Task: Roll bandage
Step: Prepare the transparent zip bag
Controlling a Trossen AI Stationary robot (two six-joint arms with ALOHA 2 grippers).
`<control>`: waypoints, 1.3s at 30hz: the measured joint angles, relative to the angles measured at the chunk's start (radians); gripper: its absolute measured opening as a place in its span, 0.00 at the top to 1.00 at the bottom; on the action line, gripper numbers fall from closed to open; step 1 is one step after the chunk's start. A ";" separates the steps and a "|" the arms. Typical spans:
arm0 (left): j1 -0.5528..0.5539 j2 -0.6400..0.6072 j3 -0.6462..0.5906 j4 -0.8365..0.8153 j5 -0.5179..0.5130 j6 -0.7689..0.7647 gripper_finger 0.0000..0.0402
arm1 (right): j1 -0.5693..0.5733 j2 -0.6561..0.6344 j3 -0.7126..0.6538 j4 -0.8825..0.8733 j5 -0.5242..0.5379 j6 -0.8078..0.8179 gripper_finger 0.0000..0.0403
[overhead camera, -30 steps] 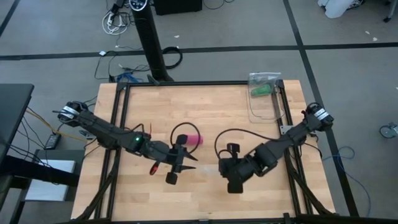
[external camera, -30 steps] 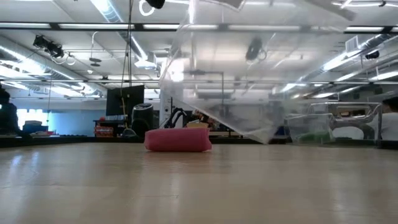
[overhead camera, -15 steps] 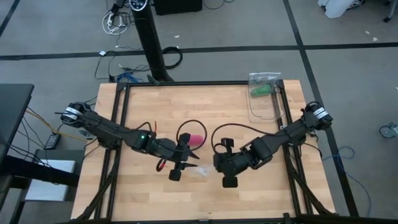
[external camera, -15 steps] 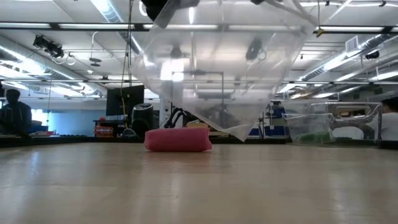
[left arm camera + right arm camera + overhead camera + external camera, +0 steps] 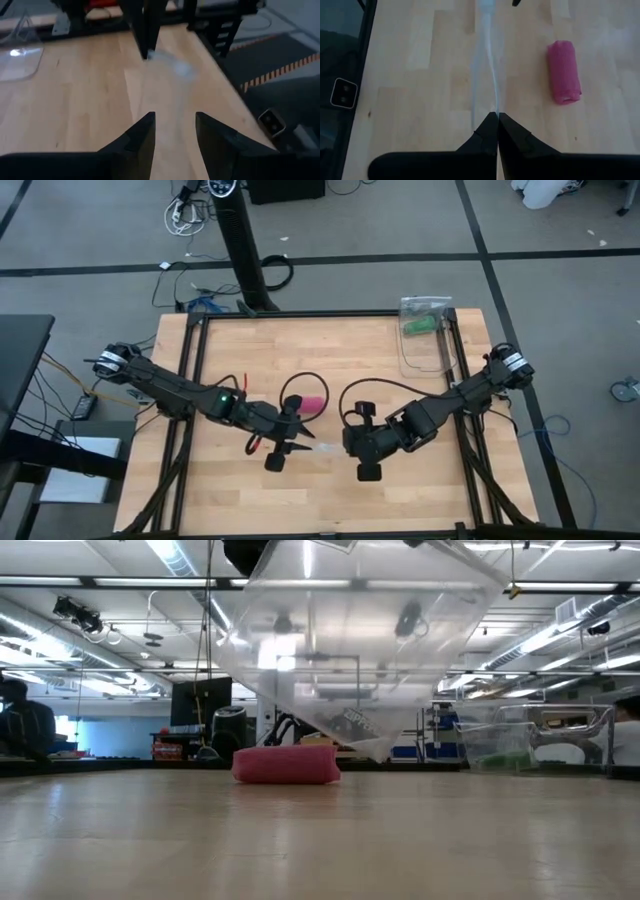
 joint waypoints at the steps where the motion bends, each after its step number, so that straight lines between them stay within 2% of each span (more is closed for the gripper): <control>1: -0.002 0.000 0.000 0.014 0.001 -0.002 0.63 | 0.000 0.000 0.000 0.000 0.000 0.000 0.99; 7: -0.003 0.008 0.000 0.059 -0.014 -0.019 0.64 | 0.000 0.000 0.000 0.001 0.006 0.000 0.99; 10: -0.003 0.018 0.001 0.099 -0.017 -0.017 0.67 | 0.001 0.000 0.000 0.004 0.006 0.000 0.99; 13: -0.003 0.040 0.002 0.106 -0.020 -0.013 0.75 | 0.001 0.000 0.000 0.007 0.006 0.000 0.99; 18: -0.002 0.057 0.001 0.102 -0.030 0.010 0.94 | 0.000 0.000 0.000 0.011 0.010 -0.001 0.99; 20: -0.003 0.056 0.001 0.108 -0.040 0.010 0.98 | 0.001 0.000 0.000 0.010 0.010 -0.001 0.99; 24: -0.003 0.056 0.001 0.109 -0.093 0.033 0.99 | 0.001 -0.001 0.000 0.010 0.026 0.007 0.98; 28: -0.003 0.056 -0.009 0.118 -0.163 0.054 0.99 | 0.001 -0.021 0.000 0.004 0.055 0.035 0.93; 35: -0.002 0.036 -0.101 0.279 -0.164 0.065 1.00 | 0.023 -0.085 -0.008 -0.054 0.166 0.067 0.78; 39: -0.002 0.001 -0.163 0.361 -0.153 0.066 1.00 | 0.029 -0.126 -0.066 -0.042 0.194 0.068 0.75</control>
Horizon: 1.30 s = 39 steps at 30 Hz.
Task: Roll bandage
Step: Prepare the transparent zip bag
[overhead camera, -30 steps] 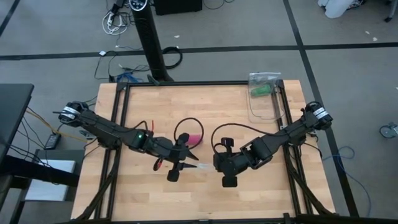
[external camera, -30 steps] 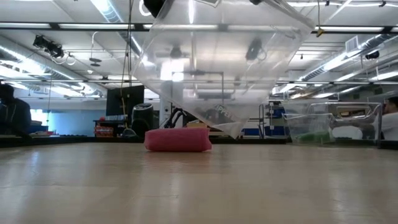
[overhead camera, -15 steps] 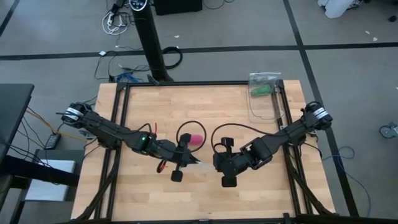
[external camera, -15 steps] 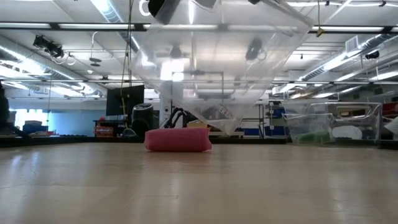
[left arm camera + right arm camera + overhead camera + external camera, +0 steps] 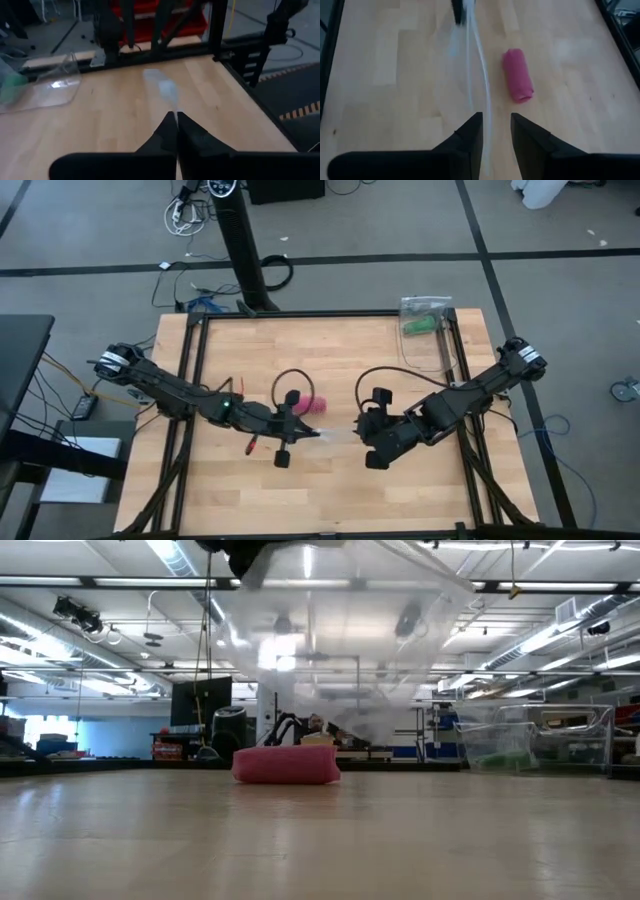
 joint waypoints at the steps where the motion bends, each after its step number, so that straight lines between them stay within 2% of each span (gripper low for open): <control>1: -0.001 -0.018 -0.020 0.017 0.000 0.004 1.00 | 0.000 -0.009 -0.018 0.019 0.005 -0.002 0.75; 8: -0.001 -0.176 -0.144 0.070 -0.001 0.026 1.00 | 0.004 -0.097 -0.173 0.235 0.065 -0.080 0.75; 15: -0.011 -0.371 -0.261 0.086 -0.005 0.091 1.00 | -0.023 -0.198 -0.377 0.658 0.114 -0.248 0.75; 18: -0.012 -0.428 -0.284 0.083 -0.021 0.118 1.00 | -0.052 -0.218 -0.464 0.891 0.117 -0.323 0.75; 21: -0.012 -0.457 -0.288 0.090 -0.030 0.140 1.00 | -0.087 -0.214 -0.524 1.040 0.115 -0.373 0.76; 31: -0.006 -0.462 -0.291 0.077 -0.087 0.176 1.00 | -0.162 -0.213 -0.565 1.146 -0.051 -0.382 0.84; 35: -0.005 -0.462 -0.291 0.078 -0.101 0.177 1.00 | -0.162 -0.213 -0.565 1.147 -0.067 -0.395 0.96; 39: -0.005 -0.461 -0.291 0.078 -0.105 0.177 1.00 | -0.164 -0.213 -0.565 1.158 -0.078 -0.409 0.97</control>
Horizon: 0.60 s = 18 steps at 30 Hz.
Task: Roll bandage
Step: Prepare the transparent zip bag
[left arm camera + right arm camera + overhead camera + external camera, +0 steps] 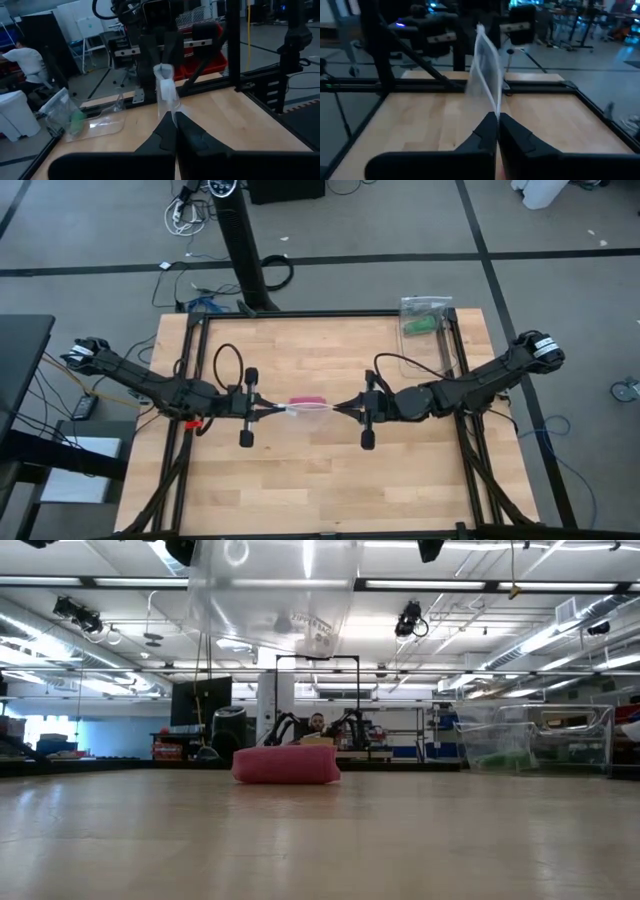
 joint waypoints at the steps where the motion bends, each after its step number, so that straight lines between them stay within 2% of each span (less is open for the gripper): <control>1: 0.000 0.001 0.000 0.001 -0.001 -0.001 1.00 | -0.005 0.002 0.000 0.011 -0.018 -0.005 0.97; 13: 0.026 0.094 0.001 0.006 -0.010 -0.026 1.00 | -0.121 0.100 0.013 0.143 -0.227 -0.029 0.99; 18: 0.051 0.142 0.001 0.060 -0.012 -0.030 1.00 | -0.163 0.142 0.015 0.185 -0.308 -0.028 0.99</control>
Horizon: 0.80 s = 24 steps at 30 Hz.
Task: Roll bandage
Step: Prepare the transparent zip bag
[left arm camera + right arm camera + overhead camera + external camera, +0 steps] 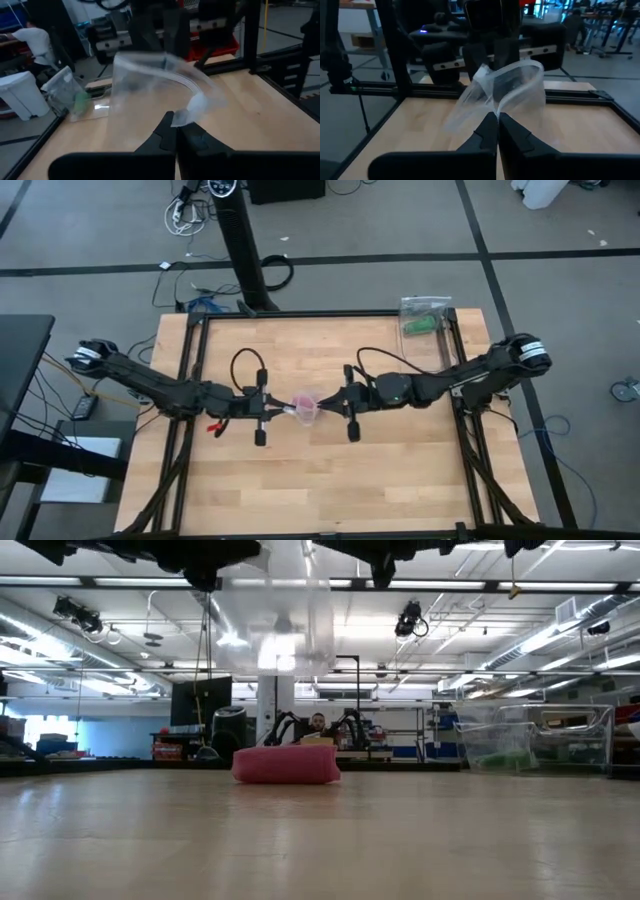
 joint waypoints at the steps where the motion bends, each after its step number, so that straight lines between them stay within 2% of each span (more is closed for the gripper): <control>1: 0.004 0.006 0.000 0.008 0.000 0.001 1.00 | -0.007 0.006 0.005 -0.003 -0.013 0.002 0.99; 12: 0.036 0.017 0.000 0.048 0.011 -0.003 1.00 | -0.057 0.101 0.085 -0.009 -0.079 -0.009 0.99; 24: 0.058 0.073 0.000 0.106 0.022 -0.001 1.00 | -0.082 0.104 0.107 -0.014 -0.125 -0.009 0.99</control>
